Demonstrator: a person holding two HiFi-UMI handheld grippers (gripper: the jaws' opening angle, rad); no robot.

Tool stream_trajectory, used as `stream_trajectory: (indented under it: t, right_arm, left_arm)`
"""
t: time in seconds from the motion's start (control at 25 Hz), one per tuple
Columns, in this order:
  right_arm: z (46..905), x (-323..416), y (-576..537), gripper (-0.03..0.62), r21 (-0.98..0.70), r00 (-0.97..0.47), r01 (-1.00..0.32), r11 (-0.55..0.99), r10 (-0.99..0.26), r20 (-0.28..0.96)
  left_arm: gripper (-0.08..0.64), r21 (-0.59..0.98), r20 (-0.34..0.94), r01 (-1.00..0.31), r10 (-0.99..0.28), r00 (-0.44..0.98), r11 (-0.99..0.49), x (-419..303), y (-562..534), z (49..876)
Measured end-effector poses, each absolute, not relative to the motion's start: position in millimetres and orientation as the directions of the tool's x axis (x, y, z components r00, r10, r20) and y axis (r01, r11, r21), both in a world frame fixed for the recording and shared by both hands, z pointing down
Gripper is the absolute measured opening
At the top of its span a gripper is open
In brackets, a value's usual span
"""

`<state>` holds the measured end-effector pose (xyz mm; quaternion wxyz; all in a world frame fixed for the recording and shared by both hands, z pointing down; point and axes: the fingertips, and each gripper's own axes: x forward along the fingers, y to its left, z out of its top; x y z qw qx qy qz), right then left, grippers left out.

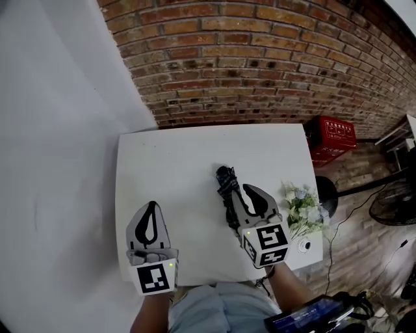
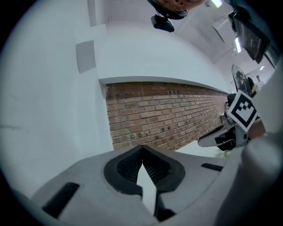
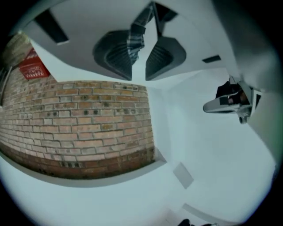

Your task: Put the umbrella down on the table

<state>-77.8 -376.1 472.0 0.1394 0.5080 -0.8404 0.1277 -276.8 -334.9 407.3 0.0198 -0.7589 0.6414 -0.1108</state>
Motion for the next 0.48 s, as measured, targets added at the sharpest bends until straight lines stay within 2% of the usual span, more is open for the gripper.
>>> stream_trajectory:
  t: [0.2, 0.32, 0.48]
  right_arm:
    - [404, -79, -358, 0.008, 0.009, -0.468, -0.877, 0.48, -0.86, 0.202]
    - [381, -80, -348, 0.006, 0.013, -0.482, -0.872, 0.49, -0.863, 0.148]
    - [363, -81, -337, 0.005, 0.032, -0.501, -0.861, 0.507, -0.858, 0.11]
  left_arm:
    - [0.006, -0.207, 0.047, -0.964, -0.986, 0.159, -0.166, -262, -319, 352]
    - [0.006, -0.243, -0.034, -0.956, -0.984, 0.177, -0.164, -253, -313, 321]
    - [0.006, -0.239, -0.053, -0.957, -0.981, 0.184, -0.167, -242, -304, 305]
